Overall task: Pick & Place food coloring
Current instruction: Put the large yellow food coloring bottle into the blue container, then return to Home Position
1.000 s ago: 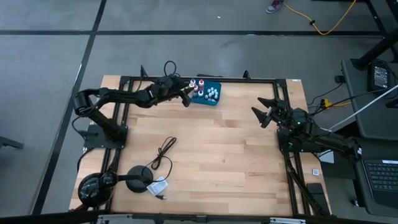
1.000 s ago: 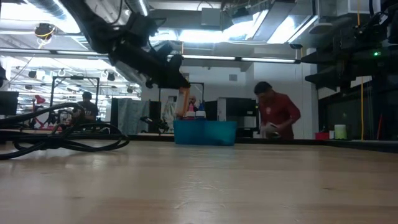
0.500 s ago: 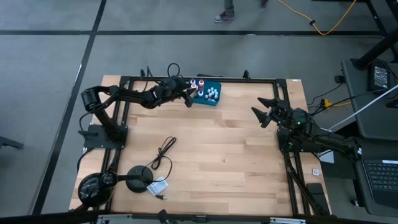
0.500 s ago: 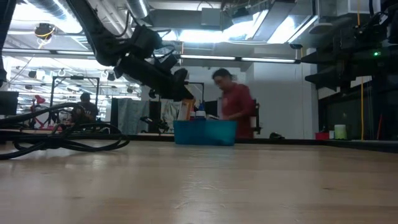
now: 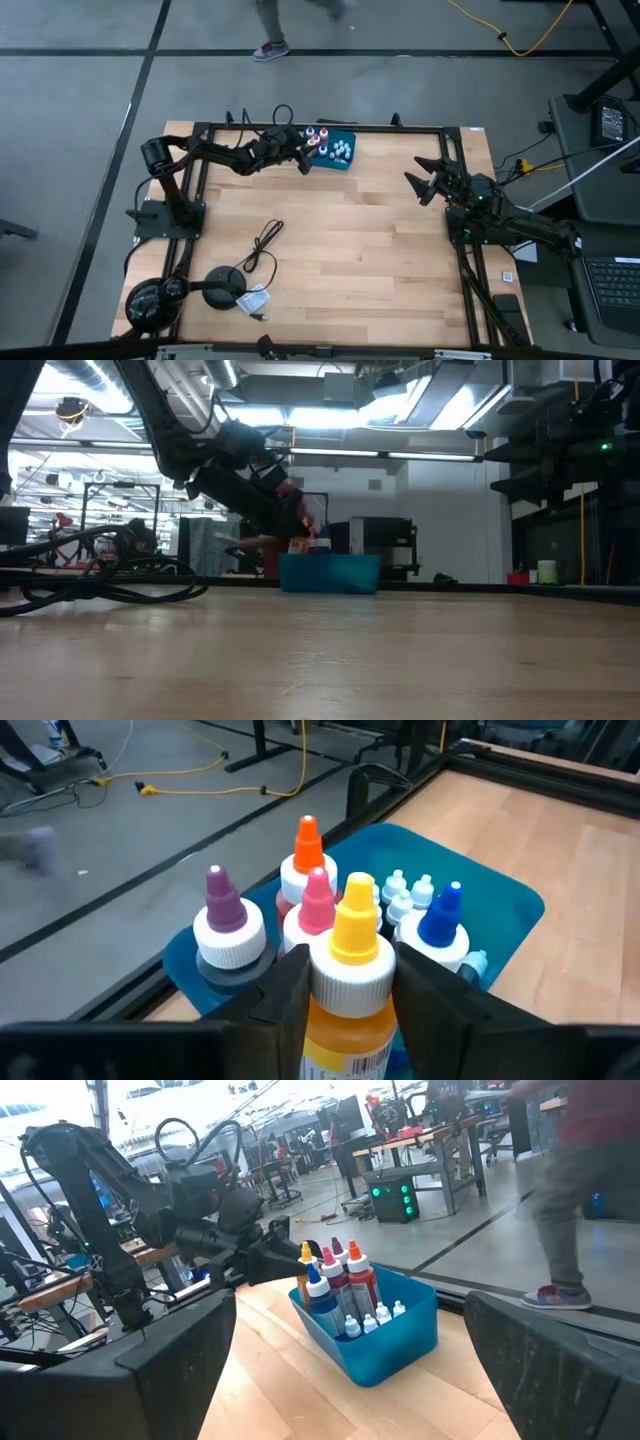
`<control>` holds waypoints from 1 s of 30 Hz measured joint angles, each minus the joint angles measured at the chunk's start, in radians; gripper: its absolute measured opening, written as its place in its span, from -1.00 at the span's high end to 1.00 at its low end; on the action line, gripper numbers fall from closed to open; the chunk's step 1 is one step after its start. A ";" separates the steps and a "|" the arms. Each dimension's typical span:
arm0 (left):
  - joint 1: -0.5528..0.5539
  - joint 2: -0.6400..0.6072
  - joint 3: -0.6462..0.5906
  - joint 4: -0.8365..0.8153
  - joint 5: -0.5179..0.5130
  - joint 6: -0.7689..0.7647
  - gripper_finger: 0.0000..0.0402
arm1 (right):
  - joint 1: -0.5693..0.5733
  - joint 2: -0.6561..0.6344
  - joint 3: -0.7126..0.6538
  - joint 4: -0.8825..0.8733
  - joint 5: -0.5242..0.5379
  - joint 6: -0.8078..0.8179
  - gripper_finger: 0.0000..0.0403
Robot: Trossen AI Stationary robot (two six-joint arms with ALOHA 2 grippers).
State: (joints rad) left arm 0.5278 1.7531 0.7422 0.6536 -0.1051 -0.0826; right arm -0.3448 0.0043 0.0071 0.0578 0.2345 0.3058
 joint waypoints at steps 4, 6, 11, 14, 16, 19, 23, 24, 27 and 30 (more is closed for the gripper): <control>-0.002 -0.002 0.000 -0.003 0.000 -0.007 0.20 | 0.000 0.000 0.000 0.000 0.000 0.000 -0.95; -0.002 -0.004 0.000 0.002 0.003 -0.013 0.11 | 0.000 0.000 0.000 0.000 0.000 0.000 -0.95; -0.002 -0.004 0.000 0.001 0.006 -0.047 -0.03 | 0.000 0.000 0.000 0.000 0.000 0.000 -0.95; -0.005 -0.020 0.000 -0.008 0.009 -0.062 -0.10 | 0.000 0.000 0.000 0.000 0.000 0.000 -0.95; -0.011 -0.041 0.000 -0.011 0.010 -0.060 -0.15 | 0.000 0.000 0.000 0.000 0.000 0.000 -0.95; -0.016 -0.093 0.000 -0.035 0.008 -0.036 -0.23 | 0.000 0.000 0.000 0.000 0.000 0.000 -0.95; -0.017 -0.180 0.000 -0.103 -0.011 0.000 -0.36 | 0.000 0.000 0.000 0.000 0.000 0.000 -0.95; -0.020 -0.206 0.000 -0.121 -0.013 0.004 -0.40 | 0.000 0.000 0.000 0.000 0.000 0.000 -0.95; -0.030 -0.297 0.000 -0.218 -0.012 0.007 -0.53 | 0.000 0.000 0.000 0.000 0.000 0.000 -0.95; -0.040 -0.391 0.000 -0.335 -0.003 0.007 -0.67 | 0.000 0.000 0.000 0.000 0.000 0.000 -0.95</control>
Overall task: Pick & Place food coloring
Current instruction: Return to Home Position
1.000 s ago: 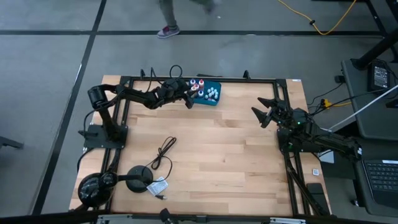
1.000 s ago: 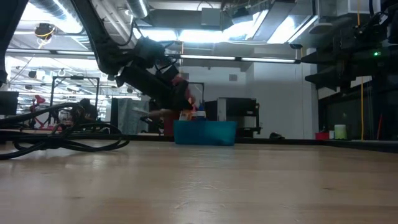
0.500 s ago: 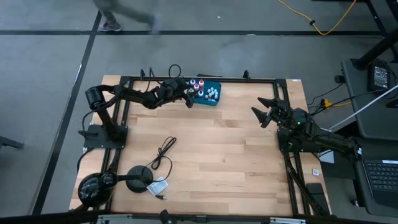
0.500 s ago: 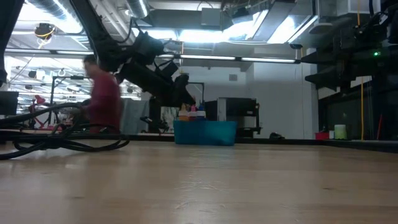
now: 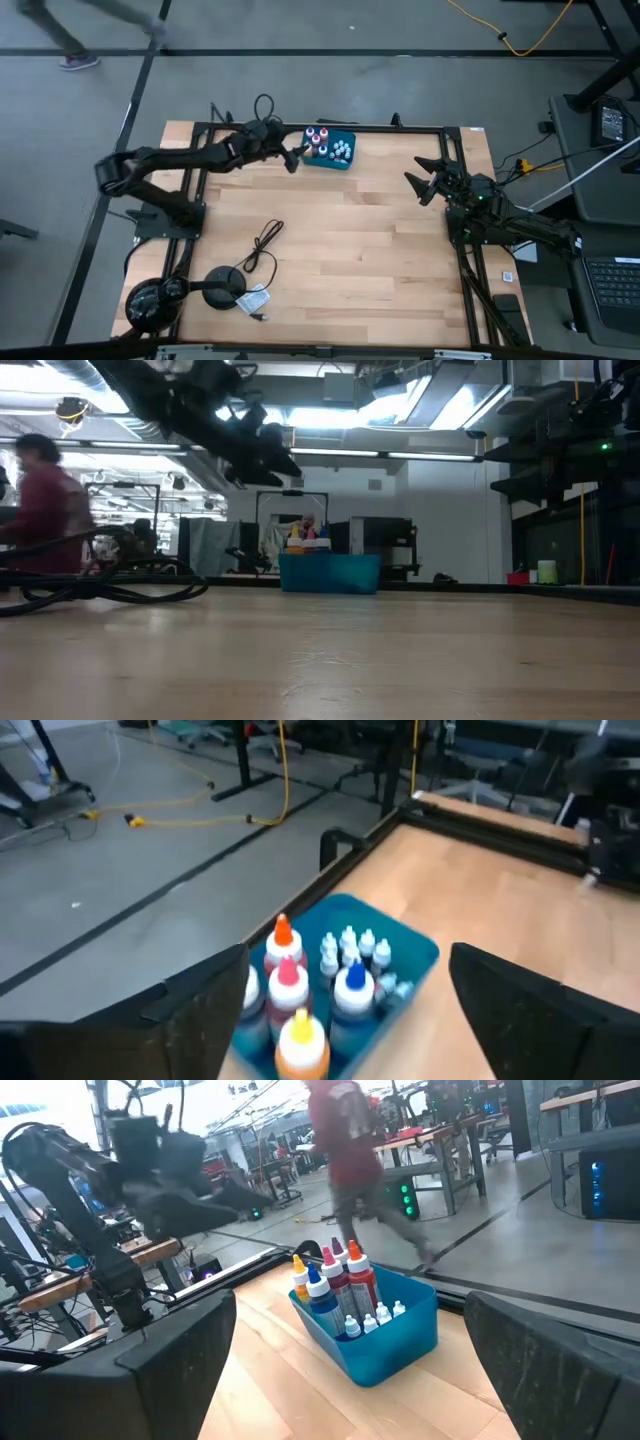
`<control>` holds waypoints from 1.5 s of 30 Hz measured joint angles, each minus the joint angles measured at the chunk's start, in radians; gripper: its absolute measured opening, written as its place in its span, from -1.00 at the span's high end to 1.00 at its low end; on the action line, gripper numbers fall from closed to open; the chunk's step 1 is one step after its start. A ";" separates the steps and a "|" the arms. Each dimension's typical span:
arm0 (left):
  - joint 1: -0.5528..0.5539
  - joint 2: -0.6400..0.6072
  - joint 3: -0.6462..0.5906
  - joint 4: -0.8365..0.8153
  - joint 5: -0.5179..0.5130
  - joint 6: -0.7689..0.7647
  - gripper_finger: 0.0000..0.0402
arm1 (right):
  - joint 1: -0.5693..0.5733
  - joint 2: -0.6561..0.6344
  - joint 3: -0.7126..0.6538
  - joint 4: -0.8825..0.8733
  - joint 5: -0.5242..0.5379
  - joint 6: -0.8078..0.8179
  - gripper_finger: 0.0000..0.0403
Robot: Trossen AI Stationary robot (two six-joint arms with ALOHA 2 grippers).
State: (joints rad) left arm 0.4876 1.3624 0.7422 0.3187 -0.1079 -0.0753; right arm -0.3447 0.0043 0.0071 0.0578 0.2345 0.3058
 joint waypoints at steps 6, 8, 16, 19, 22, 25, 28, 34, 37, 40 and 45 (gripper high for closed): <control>-0.002 -0.168 0.000 -0.260 0.000 -0.009 -0.95 | 0.000 0.000 0.000 0.000 0.000 0.000 -0.95; -0.002 -0.224 0.000 -0.334 -0.002 -0.006 -0.97 | 0.000 0.000 0.000 0.000 0.000 0.000 -0.95; -0.004 -0.445 -0.003 -0.417 -0.012 0.101 -0.94 | 0.000 0.000 0.000 0.000 0.000 0.000 -0.95; -0.004 -0.533 -0.082 -0.355 -0.021 0.165 -0.94 | 0.000 0.000 0.000 0.000 0.000 0.000 -0.95; -0.005 -0.628 -0.213 -0.245 -0.024 0.145 -0.95 | 0.000 0.000 0.000 0.000 0.000 0.000 -0.95; -0.004 -0.721 -0.319 -0.213 -0.023 0.059 -0.94 | 0.000 0.000 0.000 0.000 0.000 0.000 -0.95; -0.004 -0.808 -0.405 -0.210 -0.022 0.031 -0.94 | 0.000 0.000 0.000 0.000 0.000 0.000 -0.95; -0.004 -0.967 -0.558 -0.210 -0.021 0.036 -0.94 | 0.000 0.000 0.000 0.000 0.000 0.000 -0.95; -0.004 -1.027 -0.613 -0.212 0.007 0.036 -0.94 | 0.000 0.000 0.000 0.000 0.000 0.000 -0.95; -0.004 -1.077 -0.650 -0.209 0.034 0.036 -0.94 | 0.000 0.000 0.000 0.000 0.000 0.000 -0.95; -0.004 -1.152 -0.689 -0.212 0.039 0.043 -0.94 | 0.000 0.000 0.000 0.000 0.000 0.000 -0.95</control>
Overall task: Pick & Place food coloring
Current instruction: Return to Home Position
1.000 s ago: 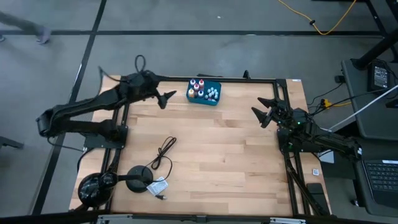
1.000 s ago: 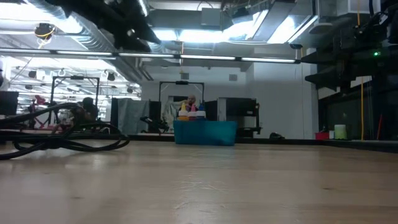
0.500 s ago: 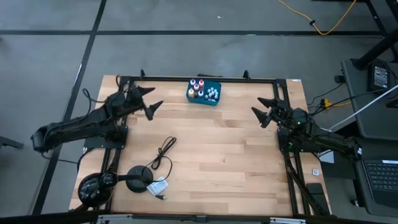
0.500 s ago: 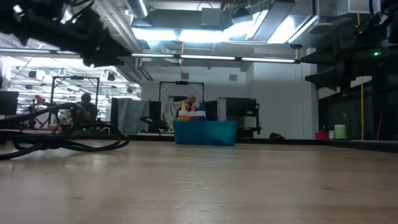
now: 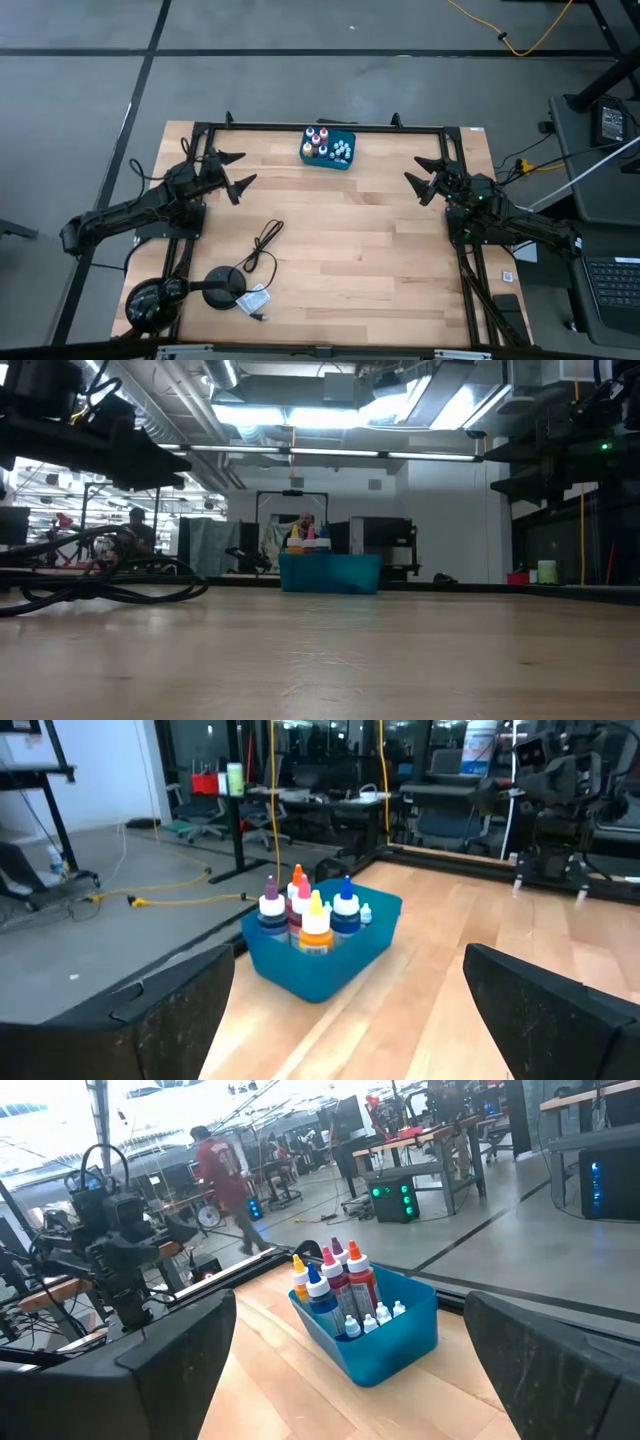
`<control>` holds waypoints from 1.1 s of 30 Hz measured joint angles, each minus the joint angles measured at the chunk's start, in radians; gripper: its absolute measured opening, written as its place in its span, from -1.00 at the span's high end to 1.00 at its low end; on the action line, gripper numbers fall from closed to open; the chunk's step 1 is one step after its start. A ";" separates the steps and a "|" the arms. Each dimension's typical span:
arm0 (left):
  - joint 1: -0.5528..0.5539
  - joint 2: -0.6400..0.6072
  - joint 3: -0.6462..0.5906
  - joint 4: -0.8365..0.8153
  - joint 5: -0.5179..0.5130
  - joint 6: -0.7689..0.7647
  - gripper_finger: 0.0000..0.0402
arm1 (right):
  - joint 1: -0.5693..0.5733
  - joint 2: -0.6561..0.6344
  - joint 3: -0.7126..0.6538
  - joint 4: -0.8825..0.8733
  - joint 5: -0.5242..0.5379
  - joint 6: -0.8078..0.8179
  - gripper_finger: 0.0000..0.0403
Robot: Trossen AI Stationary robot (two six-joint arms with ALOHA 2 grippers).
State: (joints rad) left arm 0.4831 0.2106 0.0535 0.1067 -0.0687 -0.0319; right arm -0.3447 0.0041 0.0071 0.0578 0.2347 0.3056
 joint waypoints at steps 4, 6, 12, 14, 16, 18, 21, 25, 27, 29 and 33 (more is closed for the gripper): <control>0.000 -0.048 -0.028 0.002 -0.002 0.026 -0.94 | 0.000 0.000 0.000 0.000 0.000 0.000 -0.95; 0.000 -0.075 -0.045 0.003 -0.011 0.025 -0.94 | 0.000 0.000 0.000 0.000 0.000 0.000 -0.95; 0.001 -0.157 -0.045 -0.070 -0.061 0.059 -0.94 | 0.000 0.000 0.000 0.000 0.000 0.000 -0.95; 0.003 -0.176 -0.045 -0.070 -0.075 0.089 -0.94 | 0.000 0.000 0.000 0.000 0.000 0.000 -0.95; 0.005 -0.198 -0.045 -0.070 -0.082 0.109 -0.94 | 0.000 0.000 0.000 0.000 0.000 0.000 -0.95; 0.005 -0.210 -0.045 -0.064 -0.087 0.121 -0.94 | 0.000 0.000 0.000 0.000 0.000 0.000 -0.95; 0.005 -0.210 -0.045 -0.067 -0.093 0.124 -0.94 | 0.000 0.000 0.000 0.000 0.000 0.000 -0.95; 0.005 -0.210 -0.045 -0.067 -0.094 0.124 -0.94 | 0.000 0.000 0.000 0.000 0.000 0.000 -0.95; 0.005 -0.210 -0.045 -0.068 -0.092 0.124 -0.94 | 0.000 0.000 0.000 0.000 0.000 0.000 -0.95; 0.005 -0.210 -0.045 -0.067 -0.094 0.124 -0.94 | 0.000 0.000 0.000 0.000 0.000 0.000 -0.95; 0.005 -0.206 -0.045 -0.067 -0.094 0.124 -0.94 | 0.000 0.000 0.000 0.000 0.000 0.000 -0.95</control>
